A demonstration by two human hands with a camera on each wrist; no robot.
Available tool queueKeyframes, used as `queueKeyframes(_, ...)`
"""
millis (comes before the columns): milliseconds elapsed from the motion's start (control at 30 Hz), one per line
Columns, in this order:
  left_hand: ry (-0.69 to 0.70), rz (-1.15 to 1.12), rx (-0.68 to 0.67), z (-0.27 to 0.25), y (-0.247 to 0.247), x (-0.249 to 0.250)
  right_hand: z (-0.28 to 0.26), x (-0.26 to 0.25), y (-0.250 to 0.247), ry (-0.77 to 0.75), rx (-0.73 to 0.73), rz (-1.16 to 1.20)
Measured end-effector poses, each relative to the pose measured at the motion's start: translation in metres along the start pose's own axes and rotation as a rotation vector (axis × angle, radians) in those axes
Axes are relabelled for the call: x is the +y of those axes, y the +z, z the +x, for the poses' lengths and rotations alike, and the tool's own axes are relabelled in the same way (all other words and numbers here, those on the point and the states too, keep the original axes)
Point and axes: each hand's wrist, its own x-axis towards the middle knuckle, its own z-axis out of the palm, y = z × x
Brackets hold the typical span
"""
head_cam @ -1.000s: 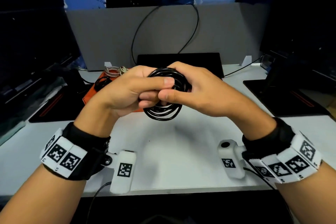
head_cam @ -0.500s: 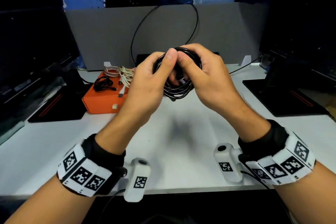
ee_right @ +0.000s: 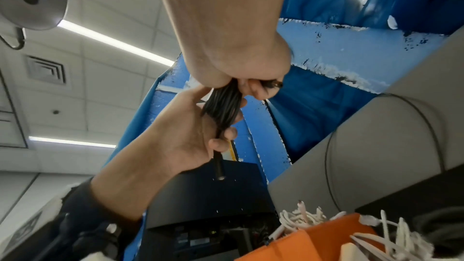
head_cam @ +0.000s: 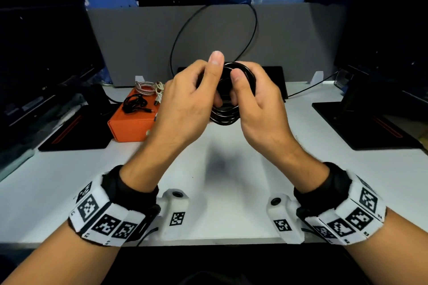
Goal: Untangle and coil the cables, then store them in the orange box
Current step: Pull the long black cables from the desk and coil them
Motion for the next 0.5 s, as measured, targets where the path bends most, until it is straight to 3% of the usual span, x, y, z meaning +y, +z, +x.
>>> queueKeyframes(233,-0.036,-0.013,0.195,-0.001,0.006,-0.003,-0.011,-0.011,0.008,0.254,-0.184,0.22)
queueKeyframes(367,-0.005,-0.007,0.135,-0.001,0.001,0.002,0.001,-0.017,-0.005,0.206,-0.263,0.219)
queueKeyframes(500,0.094,-0.053,0.093,-0.004,-0.002,0.001,0.008,-0.019,-0.015,0.259,-0.26,0.209)
